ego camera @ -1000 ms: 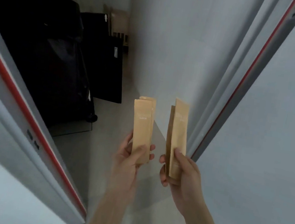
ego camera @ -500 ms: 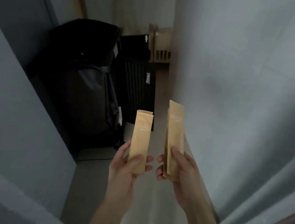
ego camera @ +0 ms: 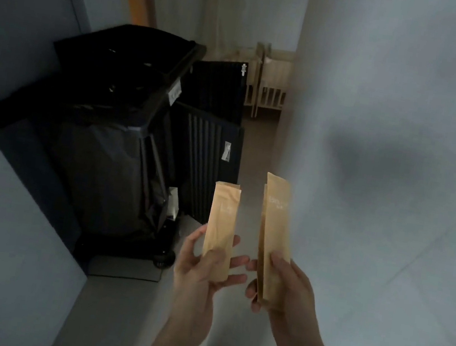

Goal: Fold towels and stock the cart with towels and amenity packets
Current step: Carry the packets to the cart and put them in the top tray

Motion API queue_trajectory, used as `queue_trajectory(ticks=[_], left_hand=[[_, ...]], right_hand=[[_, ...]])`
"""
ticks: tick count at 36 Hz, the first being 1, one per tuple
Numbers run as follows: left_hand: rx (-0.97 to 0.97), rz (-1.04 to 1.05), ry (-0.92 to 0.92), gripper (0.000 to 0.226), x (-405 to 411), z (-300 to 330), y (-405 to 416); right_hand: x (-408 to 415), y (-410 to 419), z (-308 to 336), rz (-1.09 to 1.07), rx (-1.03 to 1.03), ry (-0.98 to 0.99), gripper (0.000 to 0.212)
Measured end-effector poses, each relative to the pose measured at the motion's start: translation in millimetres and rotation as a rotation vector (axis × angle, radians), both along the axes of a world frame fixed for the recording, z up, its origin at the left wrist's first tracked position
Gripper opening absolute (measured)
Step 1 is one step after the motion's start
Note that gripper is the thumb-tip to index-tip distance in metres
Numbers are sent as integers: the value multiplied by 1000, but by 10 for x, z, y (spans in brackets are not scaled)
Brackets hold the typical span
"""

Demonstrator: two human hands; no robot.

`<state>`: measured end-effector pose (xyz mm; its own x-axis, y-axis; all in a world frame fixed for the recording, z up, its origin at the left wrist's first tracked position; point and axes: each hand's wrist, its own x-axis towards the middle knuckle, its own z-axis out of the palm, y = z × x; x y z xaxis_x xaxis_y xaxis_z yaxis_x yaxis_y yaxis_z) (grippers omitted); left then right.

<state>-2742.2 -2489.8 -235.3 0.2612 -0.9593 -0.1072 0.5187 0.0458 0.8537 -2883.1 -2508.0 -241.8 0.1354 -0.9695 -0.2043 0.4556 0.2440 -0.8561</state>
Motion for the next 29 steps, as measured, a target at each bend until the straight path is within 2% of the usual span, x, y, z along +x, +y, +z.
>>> queue_trajectory(ticks=[6,15,22,29], left_hand=[[27,-80,66,40,-366,-151,-1468],[-8,-146,71,42,-644,140,-3401],[-3,-61,93,44,-688,122,-4525],[-7,90,63,45,-744,148,-5803]], right_hand=[[-276,-1295,-96,-42,24,80,44],[-524,-3134,198,-96,-15,72,44],[-520,-4372,46,-55,-52,61,36],[-544,-5938,-55,100,-113,40,23]])
